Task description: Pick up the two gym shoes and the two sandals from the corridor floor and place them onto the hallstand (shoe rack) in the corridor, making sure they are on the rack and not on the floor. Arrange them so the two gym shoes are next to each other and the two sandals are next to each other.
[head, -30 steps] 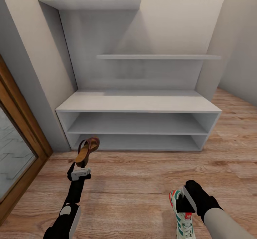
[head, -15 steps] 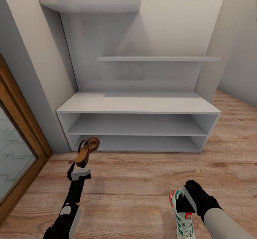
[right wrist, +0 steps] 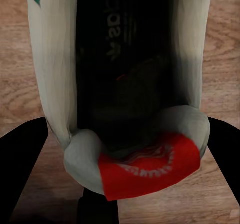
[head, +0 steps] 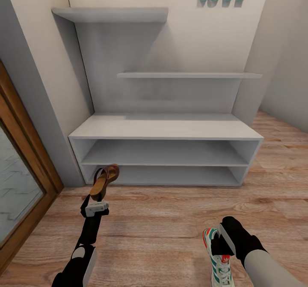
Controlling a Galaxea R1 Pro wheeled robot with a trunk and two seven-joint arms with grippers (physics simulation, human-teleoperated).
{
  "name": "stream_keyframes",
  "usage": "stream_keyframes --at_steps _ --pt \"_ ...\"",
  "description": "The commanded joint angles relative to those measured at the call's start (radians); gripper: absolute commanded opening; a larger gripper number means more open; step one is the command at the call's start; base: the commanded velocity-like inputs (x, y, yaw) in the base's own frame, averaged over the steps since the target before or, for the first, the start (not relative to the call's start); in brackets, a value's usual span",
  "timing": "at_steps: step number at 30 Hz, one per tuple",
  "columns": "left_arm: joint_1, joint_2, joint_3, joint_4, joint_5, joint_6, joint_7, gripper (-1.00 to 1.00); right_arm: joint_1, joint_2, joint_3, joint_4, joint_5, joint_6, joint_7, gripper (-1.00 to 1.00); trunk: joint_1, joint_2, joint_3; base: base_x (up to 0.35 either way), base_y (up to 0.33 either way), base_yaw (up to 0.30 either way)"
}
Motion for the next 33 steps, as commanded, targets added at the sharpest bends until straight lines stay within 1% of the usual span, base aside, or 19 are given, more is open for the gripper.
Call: stream_keyframes --at_steps 1,9,19,33 --pt "0.000 0.000 0.000 0.000 0.000 0.000 0.000 -1.00 0.000 0.000 0.000 0.000 0.000 0.000 0.000 -1.00 0.000 0.000 0.000 0.000 0.000 0.000" --pt "0.000 0.000 0.000 0.000 0.000 0.000 0.000 -1.00 0.000 0.000 0.000 0.000 0.000 0.000 0.000 -1.00 0.000 0.000 0.000 0.011 0.000 0.000" --pt "0.000 0.000 -0.001 0.004 -0.001 0.001 0.000 -1.00 0.000 0.000 0.000 0.000 0.000 0.000 0.000 -1.00 0.000 0.000 0.000 0.145 0.000 0.000" --pt "0.000 0.000 -0.002 0.006 -0.003 0.002 0.000 -1.00 0.000 0.000 0.001 0.000 0.000 0.000 0.000 -1.00 0.000 0.000 0.000 0.212 0.000 0.000"
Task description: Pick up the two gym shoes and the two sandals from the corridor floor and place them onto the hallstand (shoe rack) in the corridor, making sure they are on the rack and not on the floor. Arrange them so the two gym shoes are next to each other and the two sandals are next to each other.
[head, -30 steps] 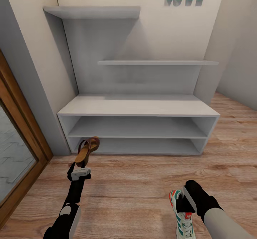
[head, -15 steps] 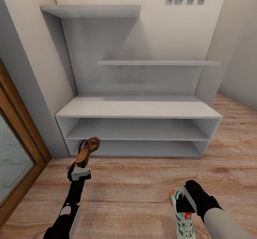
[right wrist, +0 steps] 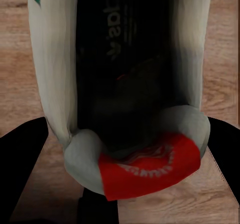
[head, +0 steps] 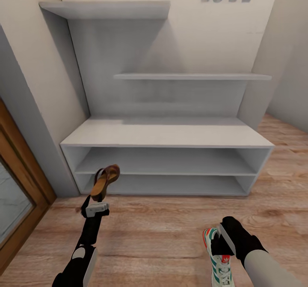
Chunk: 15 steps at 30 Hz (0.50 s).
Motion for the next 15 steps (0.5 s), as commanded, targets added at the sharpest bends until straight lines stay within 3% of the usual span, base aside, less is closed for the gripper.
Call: stream_keyframes --at_steps 1,15 --pt "0.000 0.000 0.000 0.000 0.000 0.000 0.000 -1.00 0.000 0.000 0.000 0.000 0.000 0.000 0.000 -1.00 0.000 0.000 0.000 0.214 0.000 0.000" --pt "0.000 0.000 0.000 0.007 -0.001 0.000 0.000 -1.00 0.000 0.000 0.000 0.000 0.000 0.000 0.000 -1.00 0.000 0.000 0.000 0.045 0.000 0.000"
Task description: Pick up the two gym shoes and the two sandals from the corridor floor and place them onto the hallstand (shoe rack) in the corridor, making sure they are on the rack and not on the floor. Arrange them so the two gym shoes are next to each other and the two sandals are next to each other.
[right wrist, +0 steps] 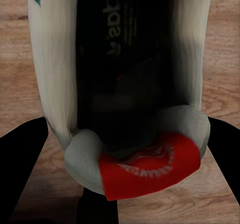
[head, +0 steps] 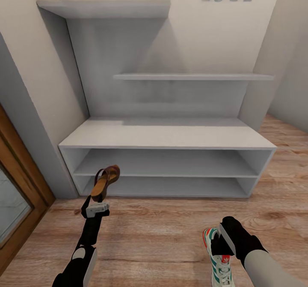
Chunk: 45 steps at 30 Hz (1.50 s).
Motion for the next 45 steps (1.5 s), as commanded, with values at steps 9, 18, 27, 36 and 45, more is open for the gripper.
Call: stream_keyframes --at_steps 9,18,27,36,45 --pt "0.000 0.001 -0.001 0.018 -0.002 0.001 0.000 -1.00 0.001 0.000 0.000 0.001 0.000 0.000 0.000 -1.00 0.000 0.000 0.000 0.001 0.000 0.000" --pt "0.000 0.001 -0.001 0.017 -0.002 0.003 0.001 -1.00 0.002 0.000 0.000 0.010 0.000 0.000 0.000 -1.00 0.000 0.000 0.000 0.027 0.000 0.000" --pt "0.000 0.002 -0.002 0.016 -0.002 0.003 0.003 -1.00 0.002 0.000 0.000 0.038 0.000 -0.001 0.000 -1.00 0.000 0.000 0.000 0.061 0.000 0.000" --pt "0.000 0.015 -0.001 0.030 -0.002 0.004 0.003 -1.00 0.002 0.000 0.000 0.042 0.000 -0.002 0.000 -1.00 0.000 0.000 0.000 0.007 0.000 0.000" --pt "-0.001 0.038 0.000 0.052 -0.002 0.005 0.004 -1.00 0.002 0.000 0.000 0.043 0.000 -0.002 0.000 -1.00 0.000 0.000 0.000 0.001 0.000 0.000"
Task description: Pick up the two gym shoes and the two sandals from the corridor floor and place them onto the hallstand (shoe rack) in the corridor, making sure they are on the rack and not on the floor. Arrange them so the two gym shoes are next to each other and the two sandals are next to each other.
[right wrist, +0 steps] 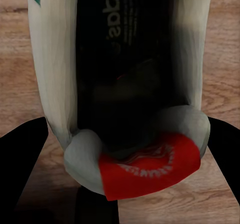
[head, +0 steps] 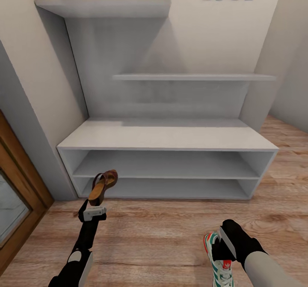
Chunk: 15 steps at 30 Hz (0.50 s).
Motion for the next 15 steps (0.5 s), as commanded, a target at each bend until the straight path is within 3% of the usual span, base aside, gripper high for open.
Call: stream_keyframes --at_steps 1,9,15 --pt "0.000 0.002 0.000 0.001 -0.001 0.000 0.000 -1.00 0.000 0.000 0.000 0.000 0.000 0.000 0.000 -1.00 0.000 0.000 0.000 0.000 0.000 0.000" --pt "0.000 0.007 0.000 0.002 0.001 0.000 0.000 -1.00 0.000 0.000 0.000 0.000 0.000 0.000 0.000 -1.00 0.000 0.000 0.000 0.009 0.000 0.000" --pt "0.000 0.008 0.000 0.001 0.001 0.000 0.000 -1.00 0.000 0.000 0.000 0.000 0.000 0.000 0.000 -1.00 0.000 0.000 0.000 0.167 0.000 0.000"
